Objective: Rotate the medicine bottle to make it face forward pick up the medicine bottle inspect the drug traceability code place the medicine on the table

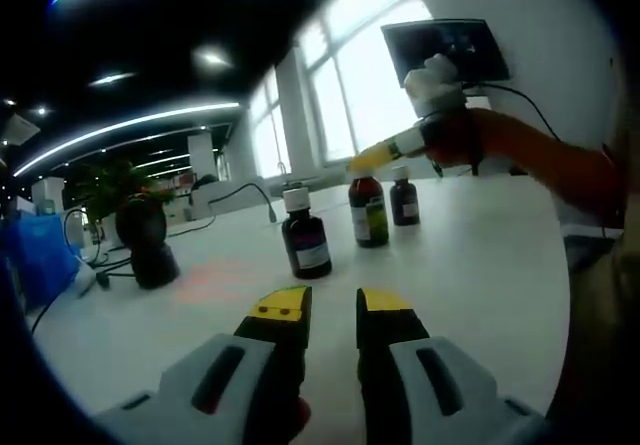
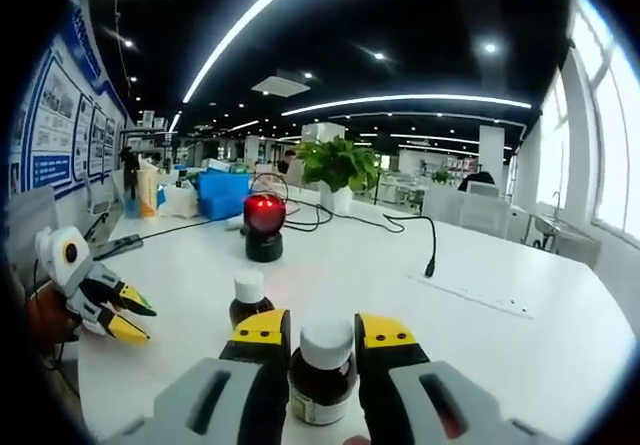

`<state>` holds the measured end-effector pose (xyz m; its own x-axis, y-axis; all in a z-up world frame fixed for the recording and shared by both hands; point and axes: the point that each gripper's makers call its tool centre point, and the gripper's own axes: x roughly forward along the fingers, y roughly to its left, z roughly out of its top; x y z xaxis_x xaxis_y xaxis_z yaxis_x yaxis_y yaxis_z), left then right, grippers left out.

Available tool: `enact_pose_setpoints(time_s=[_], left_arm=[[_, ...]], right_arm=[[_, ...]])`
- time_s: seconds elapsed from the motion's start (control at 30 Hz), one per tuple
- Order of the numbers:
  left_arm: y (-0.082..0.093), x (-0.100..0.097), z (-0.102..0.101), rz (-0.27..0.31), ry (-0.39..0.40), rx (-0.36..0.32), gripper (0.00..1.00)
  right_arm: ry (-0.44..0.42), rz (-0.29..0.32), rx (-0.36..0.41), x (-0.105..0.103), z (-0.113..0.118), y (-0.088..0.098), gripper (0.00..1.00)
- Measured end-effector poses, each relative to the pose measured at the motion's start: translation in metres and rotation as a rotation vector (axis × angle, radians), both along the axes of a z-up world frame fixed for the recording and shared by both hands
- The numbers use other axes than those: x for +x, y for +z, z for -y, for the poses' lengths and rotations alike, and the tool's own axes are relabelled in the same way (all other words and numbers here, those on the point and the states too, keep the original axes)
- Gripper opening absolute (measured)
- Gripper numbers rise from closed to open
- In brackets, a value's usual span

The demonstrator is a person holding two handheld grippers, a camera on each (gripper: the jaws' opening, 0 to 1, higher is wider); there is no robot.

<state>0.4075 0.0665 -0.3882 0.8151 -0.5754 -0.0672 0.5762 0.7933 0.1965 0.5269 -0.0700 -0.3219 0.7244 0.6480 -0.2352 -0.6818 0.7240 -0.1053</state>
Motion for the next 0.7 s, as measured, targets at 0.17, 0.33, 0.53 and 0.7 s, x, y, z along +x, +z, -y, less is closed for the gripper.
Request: enact_pose_setpoints(time_s=[0.17,0.33,0.53,0.7], left_arm=[[0.000,0.000,0.000,0.000,0.000,0.000,0.10],[0.000,0.000,0.000,0.001,0.001,-0.001,0.10],[0.000,0.000,0.000,0.001,0.001,0.000,0.10],[0.000,-0.001,0.000,0.000,0.001,-0.001,0.10]], right_arm=[[0.000,-0.010,-0.006,0.001,0.000,-0.005,0.21],[-0.005,-0.018,-0.005,0.001,0.000,-0.007,0.20],[-0.011,-0.027,0.003,0.002,0.002,-0.011,0.18],[-0.001,-0.019,0.007,0.001,0.002,-0.011,0.18]])
